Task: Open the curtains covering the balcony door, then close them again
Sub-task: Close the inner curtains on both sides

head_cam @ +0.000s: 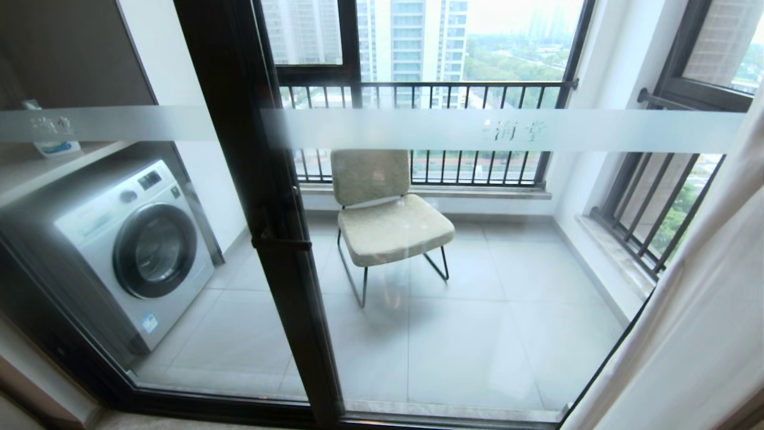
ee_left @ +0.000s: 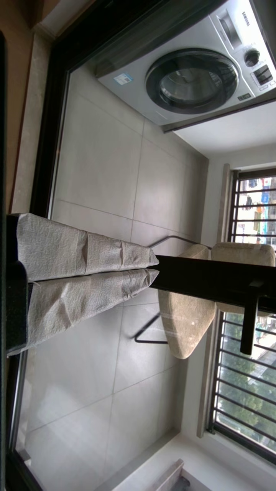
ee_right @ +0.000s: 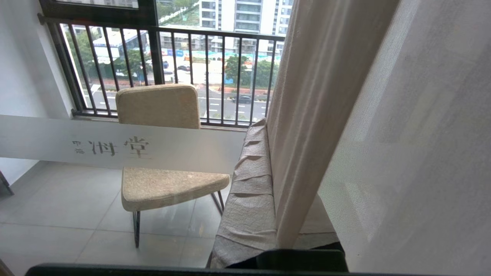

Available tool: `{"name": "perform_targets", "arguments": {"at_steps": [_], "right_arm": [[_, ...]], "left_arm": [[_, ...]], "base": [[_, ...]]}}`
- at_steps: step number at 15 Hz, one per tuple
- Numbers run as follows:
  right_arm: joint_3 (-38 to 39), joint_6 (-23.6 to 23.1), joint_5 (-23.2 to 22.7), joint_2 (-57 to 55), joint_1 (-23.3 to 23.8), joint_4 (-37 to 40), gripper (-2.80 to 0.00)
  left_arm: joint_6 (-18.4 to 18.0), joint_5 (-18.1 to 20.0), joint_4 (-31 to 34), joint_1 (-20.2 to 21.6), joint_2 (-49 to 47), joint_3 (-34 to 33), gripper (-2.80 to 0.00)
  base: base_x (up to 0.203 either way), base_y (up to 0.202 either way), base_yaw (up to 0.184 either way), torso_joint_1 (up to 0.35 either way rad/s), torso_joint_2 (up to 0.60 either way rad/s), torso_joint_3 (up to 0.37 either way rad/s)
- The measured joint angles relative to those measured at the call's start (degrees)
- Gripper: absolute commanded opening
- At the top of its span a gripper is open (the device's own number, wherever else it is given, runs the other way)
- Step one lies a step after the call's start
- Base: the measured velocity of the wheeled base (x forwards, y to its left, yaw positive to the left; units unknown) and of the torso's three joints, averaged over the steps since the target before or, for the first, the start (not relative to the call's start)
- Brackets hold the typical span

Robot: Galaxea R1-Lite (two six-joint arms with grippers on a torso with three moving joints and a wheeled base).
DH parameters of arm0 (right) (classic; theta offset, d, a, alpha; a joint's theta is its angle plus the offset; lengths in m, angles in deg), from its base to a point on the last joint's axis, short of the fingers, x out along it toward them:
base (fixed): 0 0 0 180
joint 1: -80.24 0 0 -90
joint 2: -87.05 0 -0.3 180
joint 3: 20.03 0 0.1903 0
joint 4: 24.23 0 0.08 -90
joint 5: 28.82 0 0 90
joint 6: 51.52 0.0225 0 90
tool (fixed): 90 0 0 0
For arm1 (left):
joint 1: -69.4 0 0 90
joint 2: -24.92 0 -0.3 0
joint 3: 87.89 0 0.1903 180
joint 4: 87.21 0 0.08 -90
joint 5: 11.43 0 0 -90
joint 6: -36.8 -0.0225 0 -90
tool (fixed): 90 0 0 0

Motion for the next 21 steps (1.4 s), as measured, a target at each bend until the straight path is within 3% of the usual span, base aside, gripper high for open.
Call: {"name": "perform_targets", "arguments": {"at_steps": [21], "right_arm": [[-3.0,0.0,0.1,-3.3,-1.0,-0.1,-2.80]], "left_arm": [[0.0,0.0,0.0,0.0,0.0,0.0,-2.80]], "base": [[0.000,0.194,0.000,0.004,0.00,0.003]]}}
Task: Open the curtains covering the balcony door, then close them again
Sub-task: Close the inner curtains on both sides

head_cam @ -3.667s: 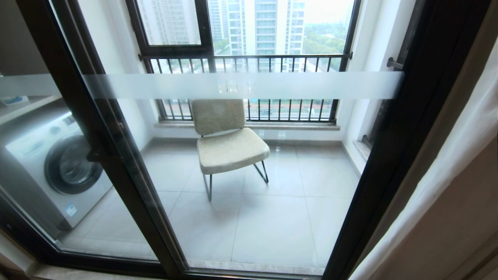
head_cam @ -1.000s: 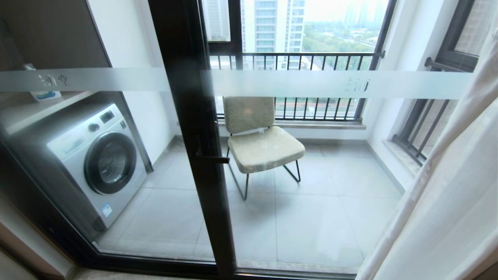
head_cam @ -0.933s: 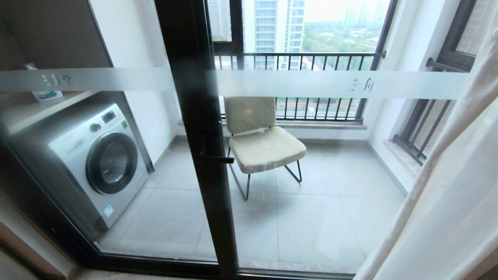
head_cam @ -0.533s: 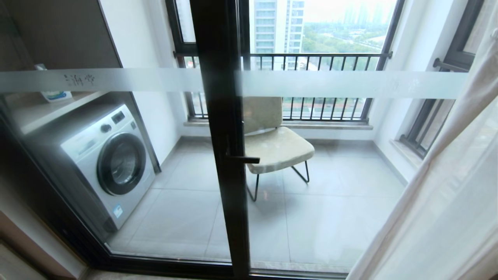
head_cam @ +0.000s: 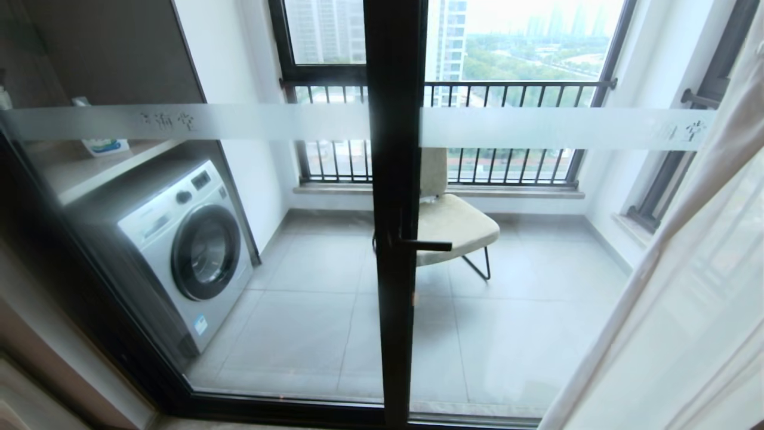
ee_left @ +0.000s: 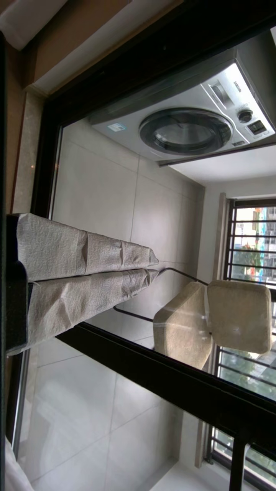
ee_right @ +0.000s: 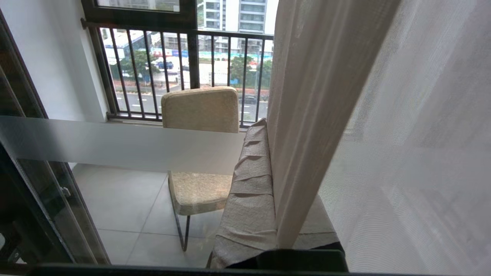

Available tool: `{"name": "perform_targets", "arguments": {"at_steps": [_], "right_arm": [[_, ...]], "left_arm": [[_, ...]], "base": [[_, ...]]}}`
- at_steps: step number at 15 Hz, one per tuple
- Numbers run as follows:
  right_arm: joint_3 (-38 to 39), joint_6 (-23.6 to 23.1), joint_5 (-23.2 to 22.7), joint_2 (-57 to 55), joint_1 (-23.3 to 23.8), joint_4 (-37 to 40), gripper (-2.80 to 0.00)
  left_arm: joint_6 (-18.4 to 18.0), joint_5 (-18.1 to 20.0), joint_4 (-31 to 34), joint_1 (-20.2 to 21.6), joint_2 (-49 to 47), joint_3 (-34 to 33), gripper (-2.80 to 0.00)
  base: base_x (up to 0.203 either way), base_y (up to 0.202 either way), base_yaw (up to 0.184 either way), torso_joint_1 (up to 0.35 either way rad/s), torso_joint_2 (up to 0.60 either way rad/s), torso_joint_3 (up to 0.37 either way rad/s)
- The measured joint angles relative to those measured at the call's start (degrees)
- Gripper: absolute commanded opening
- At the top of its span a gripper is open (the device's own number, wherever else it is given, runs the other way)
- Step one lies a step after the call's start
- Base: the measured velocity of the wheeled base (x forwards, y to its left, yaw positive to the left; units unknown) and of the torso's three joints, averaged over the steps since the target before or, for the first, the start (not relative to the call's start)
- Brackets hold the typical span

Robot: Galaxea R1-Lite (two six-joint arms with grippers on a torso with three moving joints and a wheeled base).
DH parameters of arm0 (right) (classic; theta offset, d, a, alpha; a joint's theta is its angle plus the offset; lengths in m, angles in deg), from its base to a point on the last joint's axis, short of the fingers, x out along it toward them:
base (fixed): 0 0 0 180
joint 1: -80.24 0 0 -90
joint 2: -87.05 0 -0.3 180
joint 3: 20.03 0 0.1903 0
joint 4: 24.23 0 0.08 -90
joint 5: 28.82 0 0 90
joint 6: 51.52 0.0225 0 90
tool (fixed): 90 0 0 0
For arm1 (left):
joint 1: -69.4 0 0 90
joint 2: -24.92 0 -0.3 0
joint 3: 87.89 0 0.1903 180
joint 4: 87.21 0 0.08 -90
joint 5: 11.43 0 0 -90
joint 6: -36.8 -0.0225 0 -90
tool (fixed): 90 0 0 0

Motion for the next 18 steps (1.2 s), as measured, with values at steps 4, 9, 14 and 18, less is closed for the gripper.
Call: {"name": "perform_targets", "arguments": {"at_steps": [4,9,14,18], "right_arm": [[-1.6,0.0,0.0,-1.0,0.0,0.1,-2.80],[-5.5,0.0,0.0,-3.8,0.0,0.2,-2.80],[-6.3,0.0,0.0,-4.9,0.0,0.0,-2.80],[-6.2,0.0,0.0,-5.0,0.0,0.0,-2.80]], "left_arm": [[0.0,0.0,0.0,0.0,0.0,0.0,-2.80],[0.0,0.0,0.0,0.0,0.0,0.0,-2.80],[0.0,0.0,0.0,0.0,0.0,0.0,-2.80],[0.0,0.0,0.0,0.0,0.0,0.0,-2.80]], "base": [[0.000,0.194,0.003,0.000,0.00,0.002],[0.000,0.192,0.002,0.005,0.00,0.003],[0.000,0.189,0.000,0.003,0.00,0.003],[0.000,0.190,0.002,0.004,0.00,0.003]]}}
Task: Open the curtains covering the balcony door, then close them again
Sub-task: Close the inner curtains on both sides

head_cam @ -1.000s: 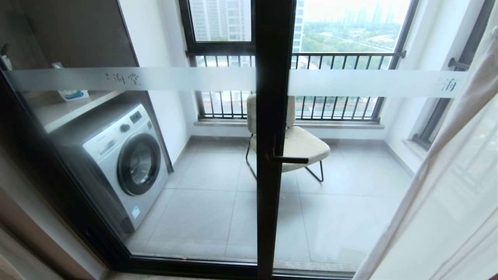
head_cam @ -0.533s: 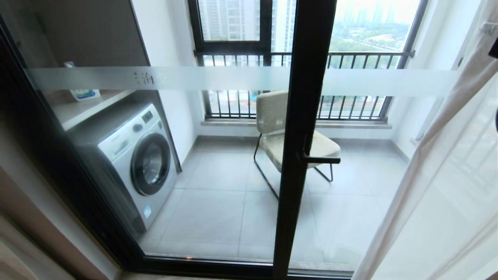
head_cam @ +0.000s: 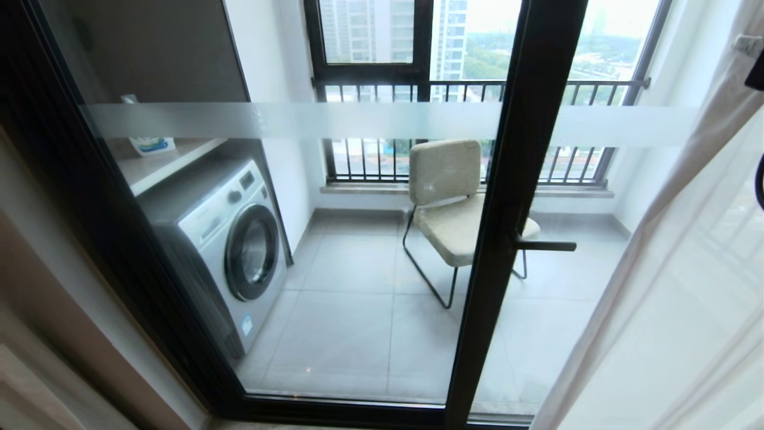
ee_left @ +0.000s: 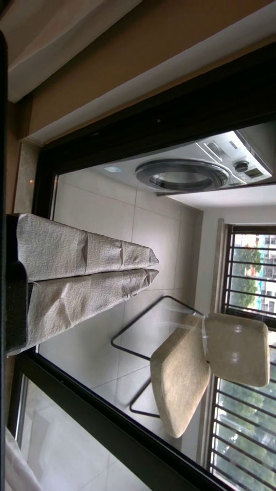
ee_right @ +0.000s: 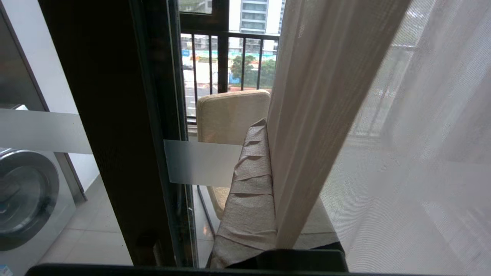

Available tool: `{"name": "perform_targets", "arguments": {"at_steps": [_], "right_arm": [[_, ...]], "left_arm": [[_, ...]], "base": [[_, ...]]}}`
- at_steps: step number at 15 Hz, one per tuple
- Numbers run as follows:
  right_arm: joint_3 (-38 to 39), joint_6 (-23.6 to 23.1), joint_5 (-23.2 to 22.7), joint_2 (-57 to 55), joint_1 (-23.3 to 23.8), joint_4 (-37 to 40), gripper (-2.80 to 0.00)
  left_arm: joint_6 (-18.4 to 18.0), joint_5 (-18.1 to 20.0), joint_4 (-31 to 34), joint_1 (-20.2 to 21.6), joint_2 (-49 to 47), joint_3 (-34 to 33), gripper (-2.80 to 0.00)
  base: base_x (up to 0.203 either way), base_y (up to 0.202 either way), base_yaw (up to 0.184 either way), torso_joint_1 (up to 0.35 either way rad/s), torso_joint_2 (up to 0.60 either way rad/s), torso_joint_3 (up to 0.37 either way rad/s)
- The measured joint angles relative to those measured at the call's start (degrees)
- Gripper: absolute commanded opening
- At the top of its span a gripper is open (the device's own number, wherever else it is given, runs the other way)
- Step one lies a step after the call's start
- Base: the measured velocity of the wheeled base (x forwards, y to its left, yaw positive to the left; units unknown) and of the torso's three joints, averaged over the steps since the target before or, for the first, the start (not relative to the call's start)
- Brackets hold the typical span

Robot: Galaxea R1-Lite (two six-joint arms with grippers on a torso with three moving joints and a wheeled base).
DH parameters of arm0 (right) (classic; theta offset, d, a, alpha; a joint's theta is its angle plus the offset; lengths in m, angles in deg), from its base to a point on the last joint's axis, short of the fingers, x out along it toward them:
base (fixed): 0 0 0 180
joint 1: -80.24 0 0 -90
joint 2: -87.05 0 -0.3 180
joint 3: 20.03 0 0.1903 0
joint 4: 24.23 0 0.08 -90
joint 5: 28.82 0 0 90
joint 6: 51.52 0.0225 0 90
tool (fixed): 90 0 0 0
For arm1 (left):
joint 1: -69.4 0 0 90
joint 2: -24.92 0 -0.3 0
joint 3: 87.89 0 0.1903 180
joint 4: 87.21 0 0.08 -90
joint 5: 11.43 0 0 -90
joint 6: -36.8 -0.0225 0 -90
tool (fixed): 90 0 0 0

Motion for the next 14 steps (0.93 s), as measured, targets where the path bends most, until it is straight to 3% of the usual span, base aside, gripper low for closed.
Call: {"name": "perform_targets", "arguments": {"at_steps": [14], "right_arm": [[0.2,0.0,0.1,0.0,0.0,0.0,-2.80]], "left_arm": [[0.1,0.0,0.0,0.0,0.0,0.0,-2.80]], "base": [[0.000,0.190,0.000,0.004,0.00,0.002]]}}
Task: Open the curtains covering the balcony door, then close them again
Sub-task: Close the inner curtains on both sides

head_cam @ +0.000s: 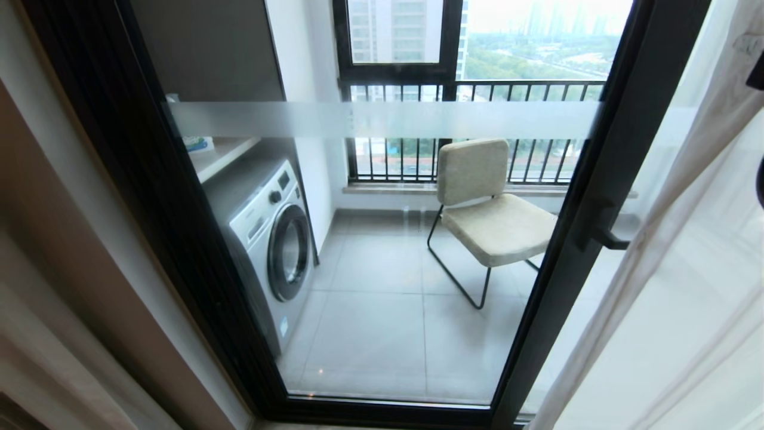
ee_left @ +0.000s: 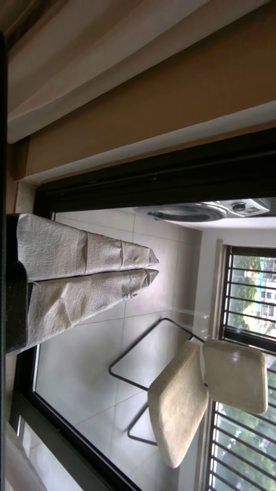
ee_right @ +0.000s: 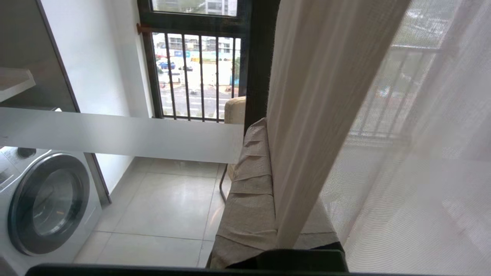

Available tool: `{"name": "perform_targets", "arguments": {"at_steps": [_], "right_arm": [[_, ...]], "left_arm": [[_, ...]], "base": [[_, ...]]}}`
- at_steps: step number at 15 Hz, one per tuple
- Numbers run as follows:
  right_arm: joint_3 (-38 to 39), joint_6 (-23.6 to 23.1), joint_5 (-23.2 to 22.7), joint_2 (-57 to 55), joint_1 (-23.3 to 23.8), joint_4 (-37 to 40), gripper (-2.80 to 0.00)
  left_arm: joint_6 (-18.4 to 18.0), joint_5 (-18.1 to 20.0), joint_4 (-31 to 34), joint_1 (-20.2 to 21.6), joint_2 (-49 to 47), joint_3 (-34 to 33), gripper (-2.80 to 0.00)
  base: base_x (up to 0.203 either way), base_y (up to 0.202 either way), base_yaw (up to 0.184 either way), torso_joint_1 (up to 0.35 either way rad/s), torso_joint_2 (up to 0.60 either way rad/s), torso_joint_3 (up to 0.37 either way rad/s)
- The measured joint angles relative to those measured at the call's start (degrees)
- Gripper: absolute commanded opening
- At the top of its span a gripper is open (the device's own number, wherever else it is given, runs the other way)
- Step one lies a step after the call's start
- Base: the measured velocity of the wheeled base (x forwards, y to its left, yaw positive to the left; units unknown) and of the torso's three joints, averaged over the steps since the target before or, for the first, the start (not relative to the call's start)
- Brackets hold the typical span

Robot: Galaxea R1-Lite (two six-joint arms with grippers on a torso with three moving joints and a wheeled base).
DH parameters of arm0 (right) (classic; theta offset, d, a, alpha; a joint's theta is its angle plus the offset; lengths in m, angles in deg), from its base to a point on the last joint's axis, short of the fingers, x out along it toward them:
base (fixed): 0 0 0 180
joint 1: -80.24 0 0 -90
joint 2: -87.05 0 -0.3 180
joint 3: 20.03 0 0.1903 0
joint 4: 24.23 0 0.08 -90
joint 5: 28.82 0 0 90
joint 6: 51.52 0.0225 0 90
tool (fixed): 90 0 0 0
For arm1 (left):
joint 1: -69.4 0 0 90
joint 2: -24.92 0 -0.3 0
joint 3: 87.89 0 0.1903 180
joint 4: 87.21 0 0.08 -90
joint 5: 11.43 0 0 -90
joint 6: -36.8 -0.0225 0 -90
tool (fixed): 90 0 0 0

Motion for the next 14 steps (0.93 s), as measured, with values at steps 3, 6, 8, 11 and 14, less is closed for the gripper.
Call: {"name": "perform_targets", "arguments": {"at_steps": [3,6,8,11,14], "right_arm": [[0.0,0.0,0.0,0.0,0.0,0.1,-2.80],[-0.1,0.0,-0.1,0.1,0.0,0.1,-2.80],[-0.2,0.0,0.0,0.2,0.0,0.2,-2.80],[-0.2,0.0,-0.1,0.2,0.0,0.1,-2.80],[-0.2,-0.1,0.0,0.0,-0.1,0.1,-2.80]], "left_arm": [[0.0,0.0,0.0,0.0,0.0,0.0,-2.80],[0.0,0.0,-0.1,0.1,0.0,0.0,-2.80],[0.0,0.0,0.0,0.0,0.0,0.0,-2.80],[0.0,0.0,0.0,0.0,0.0,0.0,-2.80],[0.0,0.0,0.0,0.0,0.0,0.0,-2.80]], "base": [[0.000,0.143,0.001,0.004,0.00,0.002],[0.000,0.000,0.000,0.000,0.00,0.000],[0.000,0.000,0.000,0.000,0.00,0.000],[0.000,0.000,0.000,0.000,0.00,0.000],[0.000,0.000,0.000,0.000,0.00,0.000]]}}
